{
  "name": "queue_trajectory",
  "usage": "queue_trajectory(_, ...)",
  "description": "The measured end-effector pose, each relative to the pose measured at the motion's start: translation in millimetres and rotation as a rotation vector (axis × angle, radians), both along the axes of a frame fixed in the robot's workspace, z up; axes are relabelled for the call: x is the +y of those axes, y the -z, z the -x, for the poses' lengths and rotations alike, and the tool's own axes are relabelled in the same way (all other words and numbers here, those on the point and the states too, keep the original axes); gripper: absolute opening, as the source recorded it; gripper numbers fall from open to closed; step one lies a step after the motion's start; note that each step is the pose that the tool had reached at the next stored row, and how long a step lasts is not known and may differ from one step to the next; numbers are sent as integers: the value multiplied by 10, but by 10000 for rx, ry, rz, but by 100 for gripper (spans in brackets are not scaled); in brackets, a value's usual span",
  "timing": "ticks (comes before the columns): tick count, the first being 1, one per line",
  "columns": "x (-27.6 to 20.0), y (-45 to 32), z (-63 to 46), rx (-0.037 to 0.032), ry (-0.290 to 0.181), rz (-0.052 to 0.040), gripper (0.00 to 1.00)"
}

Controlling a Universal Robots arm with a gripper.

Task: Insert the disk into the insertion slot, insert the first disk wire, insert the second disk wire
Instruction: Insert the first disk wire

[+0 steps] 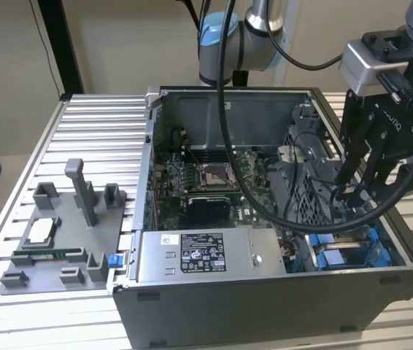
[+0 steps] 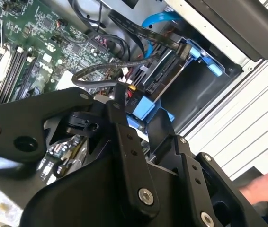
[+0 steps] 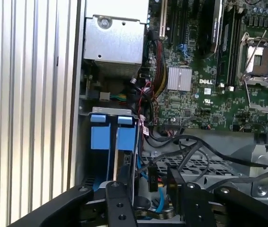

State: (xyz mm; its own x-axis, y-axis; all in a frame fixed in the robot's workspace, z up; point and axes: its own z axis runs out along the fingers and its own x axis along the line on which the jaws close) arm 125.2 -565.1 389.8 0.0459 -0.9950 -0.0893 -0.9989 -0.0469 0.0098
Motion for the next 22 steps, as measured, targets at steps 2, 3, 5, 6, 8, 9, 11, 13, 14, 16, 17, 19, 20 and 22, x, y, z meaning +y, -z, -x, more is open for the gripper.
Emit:
queue_trajectory(2, -2, -1, 0, 0, 0, 0, 100)
queue_trajectory(3, -3, 0, 0, 0, 0, -1, 100)
queue_trajectory(5, -4, 5, 0, -2, 0, -30, 100)
queue_trajectory(6, -4, 10, -1, -4, -1, -50, 100)
queue_trajectory(8, -3, 18, -1, -5, -1, -66, 100)
queue_trajectory(9, -3, 22, -1, -5, -1, -76, 100)
queue_trajectory(11, -4, 31, 0, -5, 0, -109, 100)
queue_trajectory(13, -3, 37, -1, -8, -1, -185, 100)
queue_trajectory(14, -4, 39, 0, -12, 0, -244, 100)
queue_trajectory(16, -4, 41, 0, -18, 0, -401, 100)
queue_trajectory(17, -3, 42, 0, -21, -1, -455, 100)
queue_trajectory(19, -6, 43, -1, -24, -1, -504, 100)
queue_trajectory(20, -10, 43, 0, -24, -1, -513, 100)
queue_trajectory(22, -25, 43, 0, -24, 0, -520, 100)
